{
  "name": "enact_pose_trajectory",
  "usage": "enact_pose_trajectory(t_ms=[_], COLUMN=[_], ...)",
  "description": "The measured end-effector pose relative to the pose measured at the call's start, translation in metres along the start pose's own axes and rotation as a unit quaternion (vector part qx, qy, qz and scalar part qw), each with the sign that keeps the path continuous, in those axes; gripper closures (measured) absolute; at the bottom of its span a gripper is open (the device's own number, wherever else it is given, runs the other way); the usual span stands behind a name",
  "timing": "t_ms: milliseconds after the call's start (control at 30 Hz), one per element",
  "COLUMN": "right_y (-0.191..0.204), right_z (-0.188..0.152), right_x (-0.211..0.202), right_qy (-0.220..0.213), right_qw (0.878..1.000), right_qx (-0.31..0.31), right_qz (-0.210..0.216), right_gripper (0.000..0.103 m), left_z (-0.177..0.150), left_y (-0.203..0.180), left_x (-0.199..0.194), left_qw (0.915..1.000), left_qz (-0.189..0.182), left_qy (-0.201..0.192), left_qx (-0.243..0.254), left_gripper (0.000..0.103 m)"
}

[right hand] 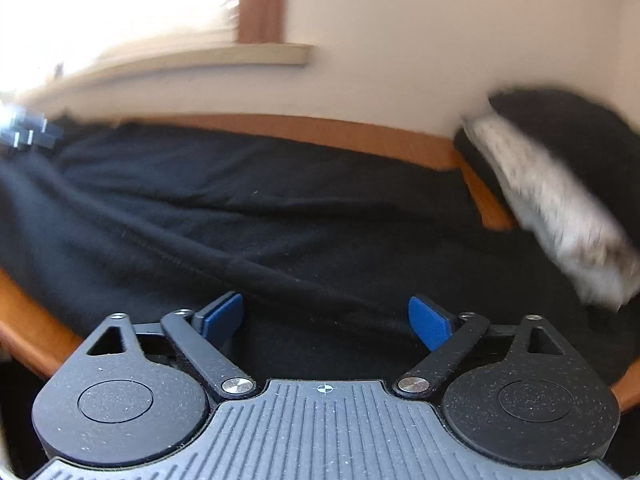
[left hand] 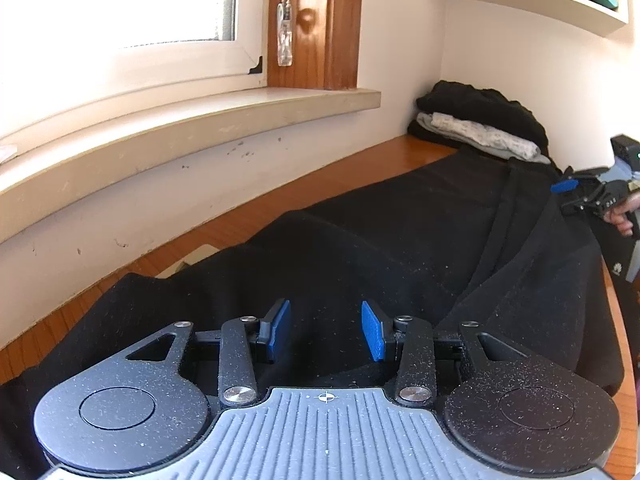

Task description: Fold clothes

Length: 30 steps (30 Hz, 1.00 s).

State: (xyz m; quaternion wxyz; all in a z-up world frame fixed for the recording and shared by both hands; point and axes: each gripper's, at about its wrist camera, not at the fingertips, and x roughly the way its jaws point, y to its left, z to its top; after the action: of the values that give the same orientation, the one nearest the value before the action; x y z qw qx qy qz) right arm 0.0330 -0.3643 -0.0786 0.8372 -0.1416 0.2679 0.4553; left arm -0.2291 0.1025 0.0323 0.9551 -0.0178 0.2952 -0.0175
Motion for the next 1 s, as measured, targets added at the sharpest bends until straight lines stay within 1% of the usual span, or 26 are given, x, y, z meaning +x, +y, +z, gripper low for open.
enact_pose_trajectory(t_ms=[67, 133, 233, 333, 367, 400, 433, 467, 500, 533, 567, 667, 700, 733, 767, 800, 867, 933, 1000], right_y=[0.000, 0.001, 0.004, 0.007, 0.008, 0.009, 0.011, 0.012, 0.014, 0.016, 0.018, 0.025, 0.029, 0.033, 0.036, 0.039, 0.041, 0.044, 0.046], right_z=[-0.009, -0.013, -0.011, -0.007, -0.005, -0.003, -0.002, -0.001, 0.000, 0.002, 0.003, 0.007, 0.008, 0.008, 0.008, 0.008, 0.008, 0.009, 0.012], right_x=[-0.003, -0.004, -0.006, -0.007, -0.008, -0.009, -0.009, -0.010, -0.011, -0.011, -0.012, -0.013, -0.014, -0.014, -0.015, -0.016, -0.021, -0.023, -0.026], right_qy=[-0.023, -0.034, -0.031, -0.022, -0.020, -0.018, -0.015, -0.013, -0.010, -0.007, -0.003, 0.007, 0.009, 0.010, 0.009, 0.007, 0.000, -0.006, -0.022], right_qw=[1.000, 0.999, 0.999, 1.000, 1.000, 0.999, 0.999, 0.999, 0.999, 0.998, 0.998, 0.997, 0.996, 0.994, 0.993, 0.992, 0.991, 0.989, 0.987], right_qx=[0.000, 0.003, 0.001, -0.015, -0.023, -0.030, -0.035, -0.041, -0.047, -0.053, -0.059, -0.081, -0.093, -0.105, -0.116, -0.124, -0.131, -0.140, -0.147], right_qz=[0.005, 0.003, -0.007, -0.005, -0.003, 0.001, 0.006, 0.011, 0.015, 0.017, 0.019, 0.019, 0.010, -0.001, -0.016, -0.026, -0.034, -0.043, -0.056], right_gripper=[0.010, 0.010, 0.010, 0.013, 0.020, 0.023, 0.028, 0.037, 0.040, 0.048, 0.059, 0.076, 0.080, 0.090, 0.099, 0.099, 0.099, 0.099, 0.099], left_z=[0.003, 0.007, 0.012, 0.017, 0.018, 0.019, 0.018, 0.017, 0.015, 0.014, 0.013, 0.011, 0.011, 0.011, 0.012, 0.012, 0.016, 0.020, 0.026], left_y=[-0.006, -0.012, -0.022, -0.031, -0.034, -0.038, -0.042, -0.046, -0.048, -0.050, -0.052, -0.055, -0.056, -0.057, -0.058, -0.058, -0.057, -0.055, -0.053], left_x=[-0.004, -0.008, -0.013, -0.019, -0.021, -0.020, -0.018, -0.016, -0.014, -0.013, -0.013, -0.015, -0.016, -0.017, -0.019, -0.021, -0.025, -0.028, -0.032], left_qw=[0.9999, 0.9995, 0.9986, 0.9971, 0.9965, 0.9962, 0.9960, 0.9958, 0.9956, 0.9954, 0.9954, 0.9955, 0.9958, 0.9959, 0.9963, 0.9967, 0.9975, 0.9984, 0.9992], left_qz=[-0.014, -0.029, -0.051, -0.072, -0.079, -0.081, -0.079, -0.077, -0.076, -0.074, -0.073, -0.069, -0.066, -0.063, -0.060, -0.058, -0.053, -0.047, -0.035], left_qy=[0.005, 0.009, 0.016, 0.023, 0.025, 0.033, 0.042, 0.049, 0.055, 0.059, 0.061, 0.063, 0.062, 0.060, 0.057, 0.053, 0.041, 0.028, 0.011], left_qx=[0.001, 0.003, 0.005, 0.007, 0.007, 0.008, 0.010, 0.011, 0.011, 0.010, 0.010, 0.014, 0.018, 0.022, 0.023, 0.023, 0.022, 0.017, 0.014], left_gripper=[0.060, 0.060, 0.060, 0.060, 0.060, 0.060, 0.060, 0.060, 0.060, 0.060, 0.060, 0.061, 0.072, 0.079, 0.087, 0.093, 0.097, 0.097, 0.098])
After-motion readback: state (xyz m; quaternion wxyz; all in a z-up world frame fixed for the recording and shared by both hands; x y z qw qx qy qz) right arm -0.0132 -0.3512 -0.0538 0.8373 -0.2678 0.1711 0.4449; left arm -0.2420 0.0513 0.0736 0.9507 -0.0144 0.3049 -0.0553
